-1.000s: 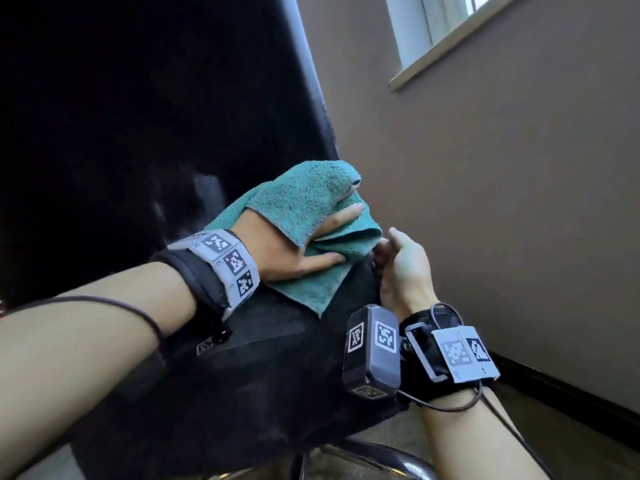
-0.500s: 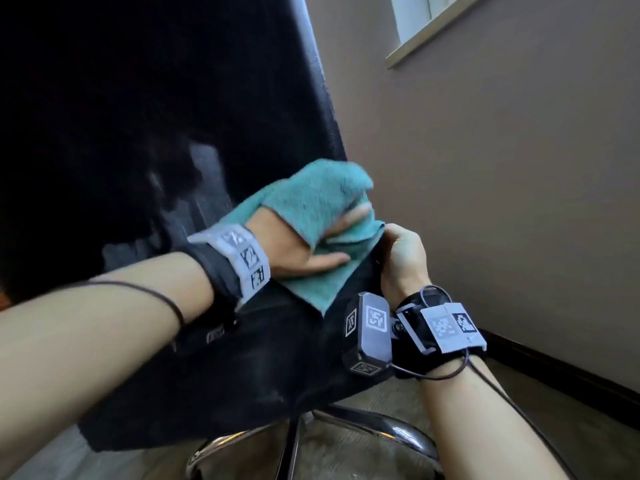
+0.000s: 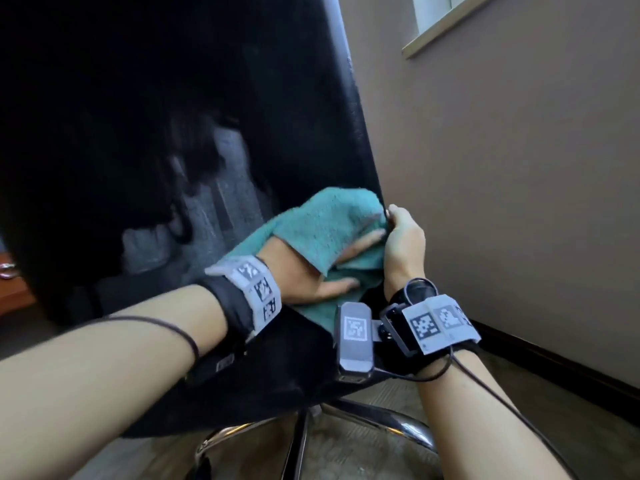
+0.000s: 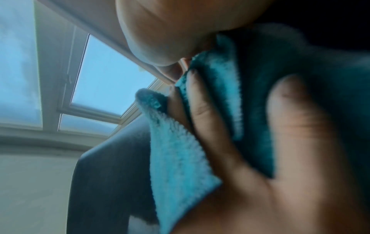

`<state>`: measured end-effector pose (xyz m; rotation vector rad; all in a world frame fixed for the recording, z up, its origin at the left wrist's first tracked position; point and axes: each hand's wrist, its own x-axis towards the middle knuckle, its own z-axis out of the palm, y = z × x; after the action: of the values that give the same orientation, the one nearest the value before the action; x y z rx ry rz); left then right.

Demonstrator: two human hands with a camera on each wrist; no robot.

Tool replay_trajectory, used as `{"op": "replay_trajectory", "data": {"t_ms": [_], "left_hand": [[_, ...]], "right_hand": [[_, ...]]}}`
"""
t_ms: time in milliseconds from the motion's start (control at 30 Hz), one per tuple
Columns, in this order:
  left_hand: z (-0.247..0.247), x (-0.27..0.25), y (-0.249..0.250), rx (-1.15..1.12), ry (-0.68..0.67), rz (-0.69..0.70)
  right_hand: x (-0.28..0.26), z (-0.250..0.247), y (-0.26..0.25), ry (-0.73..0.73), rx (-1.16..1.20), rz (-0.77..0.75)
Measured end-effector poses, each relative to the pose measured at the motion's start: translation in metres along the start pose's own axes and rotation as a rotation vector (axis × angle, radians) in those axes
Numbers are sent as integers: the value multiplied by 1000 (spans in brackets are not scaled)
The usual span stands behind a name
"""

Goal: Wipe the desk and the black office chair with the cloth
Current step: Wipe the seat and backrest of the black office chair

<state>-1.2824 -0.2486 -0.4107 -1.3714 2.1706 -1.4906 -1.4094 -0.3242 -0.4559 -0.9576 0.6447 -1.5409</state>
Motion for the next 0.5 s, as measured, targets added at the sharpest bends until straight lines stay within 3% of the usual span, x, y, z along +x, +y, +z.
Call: {"op": "replay_trajectory", "data": {"t_ms": [67,167,267,333,400,500], "left_hand": [[-17,8,-27,-12,92,-160],[-41,8,-70,19,176,-397],[-33,-9,-66,19,180,-448],[-12,-33,-42,3,111,-345],[5,-64,-24,-17,-51,-144],[6,-76,-33,-79,-226,69]], "right_hand": [[-5,2,-3,67,-118,-126],[-7,-2,-1,159,-181,-143],[-9,2,4,144,-274,-181],[-10,4,6,161,-313,-184],[-11,7,7,177,-333,-184],[-12,9,5,192,-342,-187]]}}
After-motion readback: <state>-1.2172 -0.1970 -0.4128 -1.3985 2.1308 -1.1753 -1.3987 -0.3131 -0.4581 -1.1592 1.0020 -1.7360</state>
